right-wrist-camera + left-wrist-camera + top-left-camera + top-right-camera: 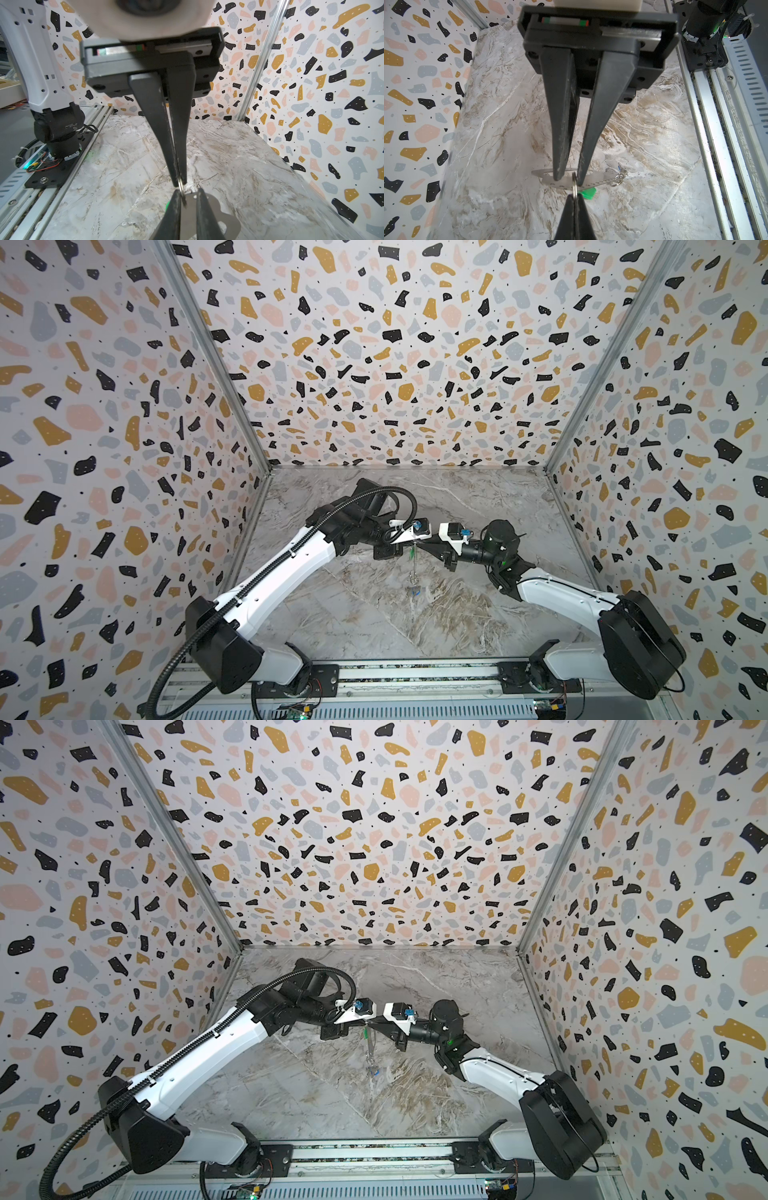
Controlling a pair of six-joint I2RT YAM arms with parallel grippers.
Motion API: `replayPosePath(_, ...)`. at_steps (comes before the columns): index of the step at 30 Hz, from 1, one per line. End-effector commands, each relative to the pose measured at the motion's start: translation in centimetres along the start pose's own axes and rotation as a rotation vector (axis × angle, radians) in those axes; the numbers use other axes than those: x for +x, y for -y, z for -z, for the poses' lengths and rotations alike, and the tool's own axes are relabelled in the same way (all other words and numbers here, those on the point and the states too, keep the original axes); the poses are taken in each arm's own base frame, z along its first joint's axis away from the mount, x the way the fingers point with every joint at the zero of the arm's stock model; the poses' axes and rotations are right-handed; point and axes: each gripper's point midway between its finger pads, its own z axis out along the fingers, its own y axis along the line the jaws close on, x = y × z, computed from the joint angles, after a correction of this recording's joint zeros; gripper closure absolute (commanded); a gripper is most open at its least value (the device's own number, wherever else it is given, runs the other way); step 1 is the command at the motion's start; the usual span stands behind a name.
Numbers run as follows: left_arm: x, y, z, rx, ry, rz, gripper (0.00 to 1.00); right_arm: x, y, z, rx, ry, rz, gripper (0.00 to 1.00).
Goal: Remove the keys from the keyring
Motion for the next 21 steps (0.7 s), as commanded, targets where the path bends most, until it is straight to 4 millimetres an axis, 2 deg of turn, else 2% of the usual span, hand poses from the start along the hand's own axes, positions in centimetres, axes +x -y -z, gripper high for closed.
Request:
replayPosePath(1,-1.5,-0.2,0.9,-0.015,0.035,-0.035,1.00,-1.3,-0.3,-0.1,-0.021,0.031,0.020,0.86)
replayPosePath(12,-1.7,0.0,0.8,-0.004,0.049,-0.040,1.00,-1.2,-0.5,-0.5,-0.044,0.024,0.012,0.99)
replayPosePath(16,-1.7,-0.4,0.8,-0.028,0.053,-0.043,1.00,-1.3,-0.4,-0.6,-0.038,0.030,0.009,1.00)
replayPosePath(17,-1.6,-0.8,0.9,-0.054,0.049,-0.034,0.96,-1.3,-0.2,-0.6,-0.022,0.032,0.003,1.00)
replayPosePath(18,-1.4,-1.6,1.1,-0.098,0.035,-0.021,0.82,-1.4,0.1,-0.5,-0.008,0.038,-0.006,1.00)
replayPosePath(21,-0.7,-3.9,2.5,-0.255,0.016,0.028,0.70,-1.8,0.9,-0.4,0.058,0.065,-0.059,1.00)
